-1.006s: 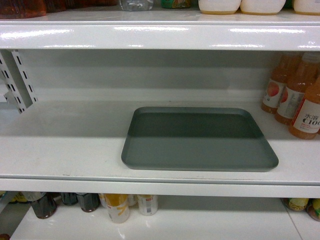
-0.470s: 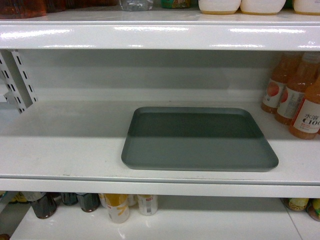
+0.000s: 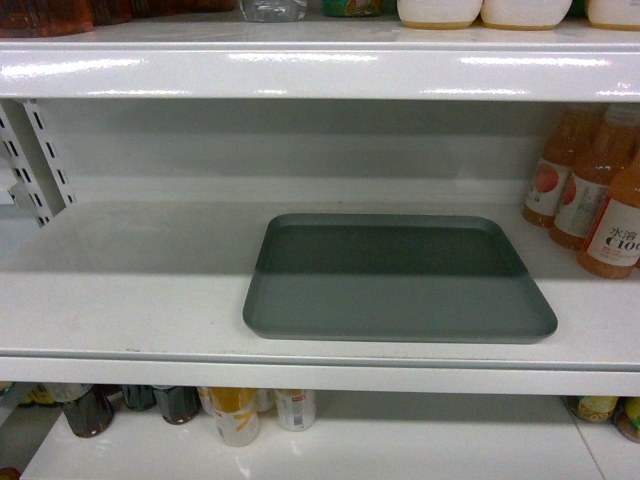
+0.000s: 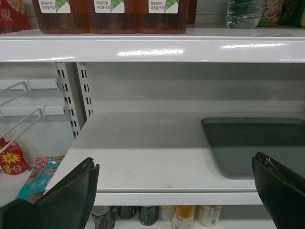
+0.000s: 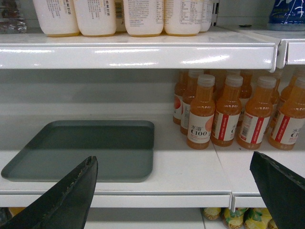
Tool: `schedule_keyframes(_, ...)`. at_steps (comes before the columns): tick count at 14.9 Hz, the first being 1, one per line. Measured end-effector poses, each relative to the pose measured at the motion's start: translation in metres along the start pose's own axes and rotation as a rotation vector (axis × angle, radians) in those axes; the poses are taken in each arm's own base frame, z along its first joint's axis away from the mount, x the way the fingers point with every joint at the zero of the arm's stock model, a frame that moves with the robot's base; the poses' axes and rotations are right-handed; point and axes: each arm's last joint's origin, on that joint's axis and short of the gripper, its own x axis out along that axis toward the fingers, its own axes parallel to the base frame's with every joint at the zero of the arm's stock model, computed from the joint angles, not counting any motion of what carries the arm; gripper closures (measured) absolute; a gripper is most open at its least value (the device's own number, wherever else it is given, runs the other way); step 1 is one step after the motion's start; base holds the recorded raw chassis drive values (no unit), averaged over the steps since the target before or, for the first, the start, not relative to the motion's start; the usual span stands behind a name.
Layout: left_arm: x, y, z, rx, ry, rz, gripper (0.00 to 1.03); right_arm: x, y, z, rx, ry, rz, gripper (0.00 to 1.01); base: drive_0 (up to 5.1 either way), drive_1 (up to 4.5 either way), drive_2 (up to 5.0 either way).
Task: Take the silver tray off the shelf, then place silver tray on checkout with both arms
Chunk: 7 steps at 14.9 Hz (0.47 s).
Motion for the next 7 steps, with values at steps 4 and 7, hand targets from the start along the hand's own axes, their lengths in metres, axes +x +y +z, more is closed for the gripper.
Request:
schedule_keyframes(4,0.0,0.0,0.0,0.0,0.0,0.0,0.05,0.0,0.0,0.0,0.0,0.0,0.0,0.03,0.0,0.0,0.0)
schedule_keyframes(7,0.0,0.0,0.0,0.0,0.0,0.0,0.05,0.0,0.0,0.0,0.0,0.0,0.0,0.03,0.0,0.0,0.0)
